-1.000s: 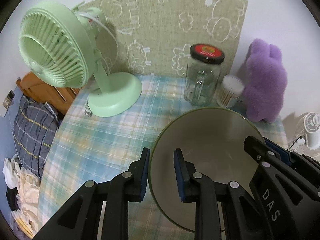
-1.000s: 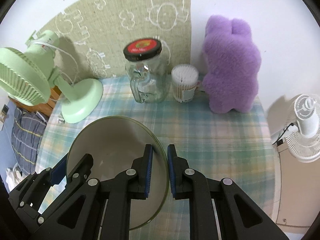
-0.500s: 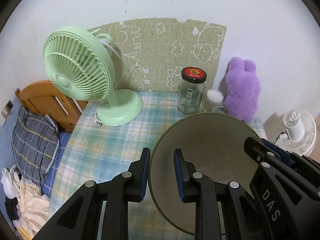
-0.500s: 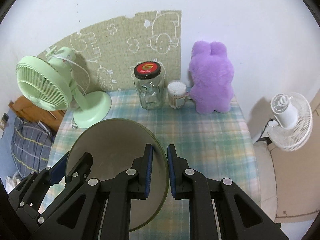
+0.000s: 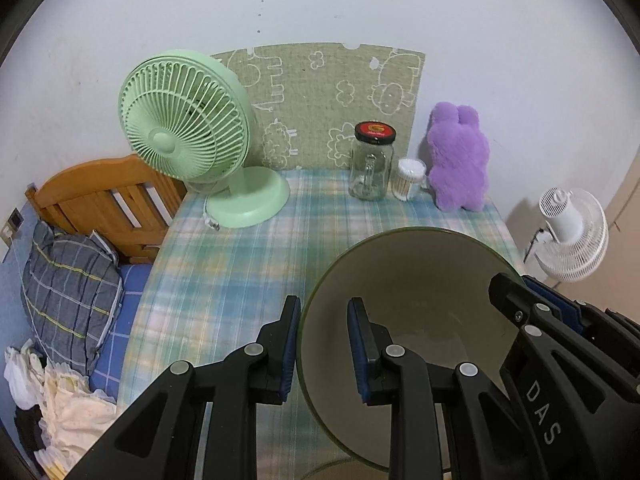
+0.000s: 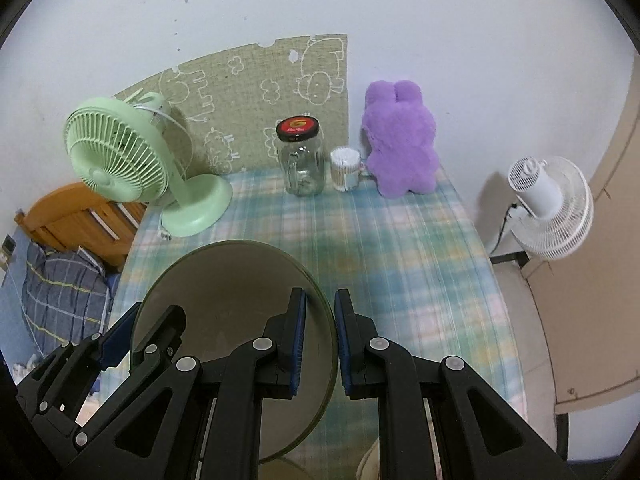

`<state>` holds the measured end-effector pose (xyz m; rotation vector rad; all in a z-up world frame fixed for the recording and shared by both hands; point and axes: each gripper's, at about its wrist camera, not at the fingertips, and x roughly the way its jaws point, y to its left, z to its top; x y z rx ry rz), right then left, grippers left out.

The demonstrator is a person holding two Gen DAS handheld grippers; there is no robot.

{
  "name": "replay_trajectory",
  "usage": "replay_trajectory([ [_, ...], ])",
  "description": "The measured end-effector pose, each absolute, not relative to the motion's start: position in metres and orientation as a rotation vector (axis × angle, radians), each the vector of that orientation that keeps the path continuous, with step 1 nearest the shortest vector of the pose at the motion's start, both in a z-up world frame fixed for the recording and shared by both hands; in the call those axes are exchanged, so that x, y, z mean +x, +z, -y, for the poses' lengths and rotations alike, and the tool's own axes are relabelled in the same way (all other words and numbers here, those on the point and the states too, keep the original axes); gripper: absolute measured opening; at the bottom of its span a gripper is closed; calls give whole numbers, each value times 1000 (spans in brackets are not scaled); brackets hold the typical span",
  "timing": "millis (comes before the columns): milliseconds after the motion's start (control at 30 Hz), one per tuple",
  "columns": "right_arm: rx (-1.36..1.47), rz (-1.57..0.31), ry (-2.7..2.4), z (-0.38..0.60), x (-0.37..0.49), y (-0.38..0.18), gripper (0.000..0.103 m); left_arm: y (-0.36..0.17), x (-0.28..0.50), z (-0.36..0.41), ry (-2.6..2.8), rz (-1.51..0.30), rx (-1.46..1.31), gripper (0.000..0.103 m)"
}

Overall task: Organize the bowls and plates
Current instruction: 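Lift the white bowl with both grippers and carry it toward the plate stack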

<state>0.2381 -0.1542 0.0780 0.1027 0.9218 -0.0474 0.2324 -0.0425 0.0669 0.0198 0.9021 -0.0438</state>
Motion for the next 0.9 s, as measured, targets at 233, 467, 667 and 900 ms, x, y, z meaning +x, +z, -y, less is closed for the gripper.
replay_trajectory([
  [233, 106, -924, -86, 147, 198, 74, 18, 60, 199, 35, -82, -915, 22, 22],
  [467, 107, -951, -114, 139, 165, 64, 18, 48, 172, 29, -104, -943, 24, 22],
  [667, 107, -983, -125, 133, 142, 48, 18, 31, 155, 25, -115, -988, 29, 22],
  [900, 112, -1031, -140, 132, 126, 29, 18, 11, 139, 25, -128, -1039, 38, 22],
])
